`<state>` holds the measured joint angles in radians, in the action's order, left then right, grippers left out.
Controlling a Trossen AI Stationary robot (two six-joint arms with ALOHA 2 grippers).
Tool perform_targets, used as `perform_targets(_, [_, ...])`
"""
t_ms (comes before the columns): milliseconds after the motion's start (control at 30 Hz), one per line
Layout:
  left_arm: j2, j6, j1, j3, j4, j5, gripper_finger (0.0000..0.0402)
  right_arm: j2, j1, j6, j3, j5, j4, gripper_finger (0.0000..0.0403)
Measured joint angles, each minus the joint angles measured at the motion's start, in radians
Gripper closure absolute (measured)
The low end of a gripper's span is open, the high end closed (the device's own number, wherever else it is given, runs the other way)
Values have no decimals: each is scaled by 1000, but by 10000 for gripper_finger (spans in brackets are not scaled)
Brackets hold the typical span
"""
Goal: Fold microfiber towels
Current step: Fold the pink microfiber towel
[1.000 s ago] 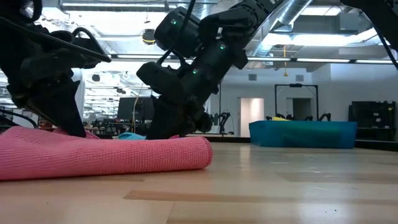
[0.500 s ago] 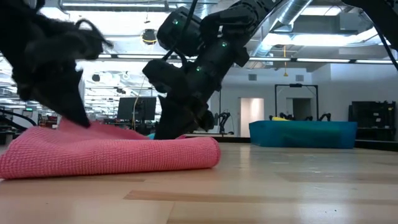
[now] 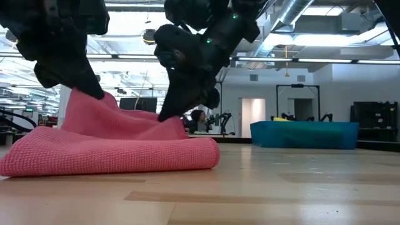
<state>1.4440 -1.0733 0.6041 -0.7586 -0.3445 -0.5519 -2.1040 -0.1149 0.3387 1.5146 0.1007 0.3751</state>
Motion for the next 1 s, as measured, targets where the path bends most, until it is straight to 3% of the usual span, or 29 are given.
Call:
perform_targets(167, [0,60,14,0,60,16,401,0,-57,0,0,-2,24,384])
perform_targets(633, [1,157,64,0,188,101,401,0,-182,50,0,-131,47,381])
perform_targets(1000, [115,242,68,0,360,228,401,-1,-210,72,0,-155,52,372])
